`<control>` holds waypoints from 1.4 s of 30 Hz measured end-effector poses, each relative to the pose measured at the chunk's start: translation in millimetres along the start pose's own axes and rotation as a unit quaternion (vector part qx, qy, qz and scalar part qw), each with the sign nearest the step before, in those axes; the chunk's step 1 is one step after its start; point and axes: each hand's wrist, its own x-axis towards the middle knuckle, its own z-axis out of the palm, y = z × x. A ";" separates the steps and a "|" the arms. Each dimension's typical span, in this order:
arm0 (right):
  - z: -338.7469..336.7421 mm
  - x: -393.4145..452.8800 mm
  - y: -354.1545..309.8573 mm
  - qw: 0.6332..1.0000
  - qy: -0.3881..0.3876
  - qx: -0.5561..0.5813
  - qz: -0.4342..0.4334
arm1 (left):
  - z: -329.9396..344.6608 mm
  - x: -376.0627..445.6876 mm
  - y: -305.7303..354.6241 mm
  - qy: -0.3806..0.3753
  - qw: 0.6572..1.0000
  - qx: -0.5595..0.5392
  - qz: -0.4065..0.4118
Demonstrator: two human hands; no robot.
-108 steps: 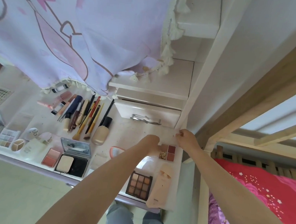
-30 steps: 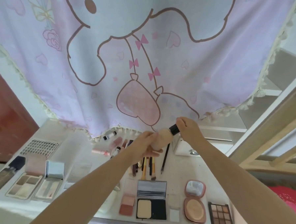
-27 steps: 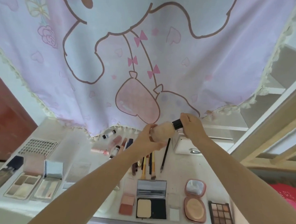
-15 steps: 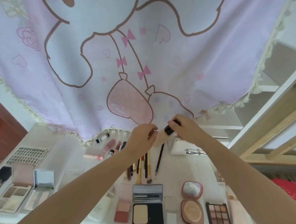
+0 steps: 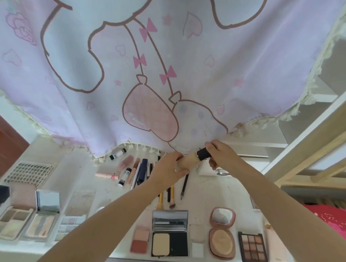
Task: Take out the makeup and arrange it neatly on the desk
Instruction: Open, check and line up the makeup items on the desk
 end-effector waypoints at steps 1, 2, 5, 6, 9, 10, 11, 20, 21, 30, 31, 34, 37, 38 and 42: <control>-1.7 -1.7 -0.9 1.000 -0.006 -0.001 -0.007 | -1.3 1.1 1.0 -0.006 1.000 0.017 0.014; -4.3 -3.5 -1.9 1.000 -0.015 -0.005 -0.018 | -3.1 2.0 2.1 -0.024 0.999 0.029 0.029; -16.4 -9.0 -5.1 0.995 -0.062 -0.036 -0.064 | -9.1 4.6 6.0 -0.090 0.994 0.026 0.050; -21.2 -10.4 -6.3 0.993 -0.083 -0.036 -0.076 | -10.7 5.2 7.0 -0.108 0.993 0.018 0.050; -34.9 -13.3 -9.0 0.986 -0.128 0.002 -0.103 | -12.5 4.3 8.5 -0.136 0.990 -0.001 0.044; -37.6 -12.9 -8.5 0.985 -0.129 0.020 -0.110 | -12.5 3.1 9.3 -0.139 0.989 -0.004 0.040; -39.2 -12.5 -9.2 0.986 -0.122 0.029 -0.110 | -12.6 2.7 10.6 -0.140 0.989 -0.001 0.039; -40.8 -15.1 -4.8 0.974 -0.068 -0.137 -0.168 | -20.2 0.0 21.2 -0.146 0.986 0.062 0.054; -42.8 -16.3 -3.1 0.977 -0.085 -0.102 -0.168 | -21.2 -0.4 20.6 -0.144 0.987 0.059 0.049; -40.9 -16.9 6.5 0.981 -0.092 -0.098 -0.143 | -18.5 -3.3 18.0 -0.145 0.980 0.113 0.076; -42.6 -18.4 6.6 0.983 -0.099 -0.072 -0.140 | -19.4 -2.5 19.0 -0.147 0.980 0.111 0.074; -44.4 -19.7 4.3 0.989 -0.108 -0.030 -0.094 | -21.6 1.5 25.4 -0.150 0.978 0.125 0.080; -47.6 -19.8 8.2 0.989 -0.082 -0.065 -0.102 | -20.5 5.5 33.3 -0.150 0.972 0.155 0.089; -49.4 -21.7 9.1 0.988 -0.072 -0.072 -0.118 | -19.4 6.5 35.4 -0.150 0.971 0.161 0.090; -58.9 -29.2 13.9 0.987 -0.041 -0.086 -0.132 | -8.6 8.6 42.7 -0.147 0.973 0.153 0.090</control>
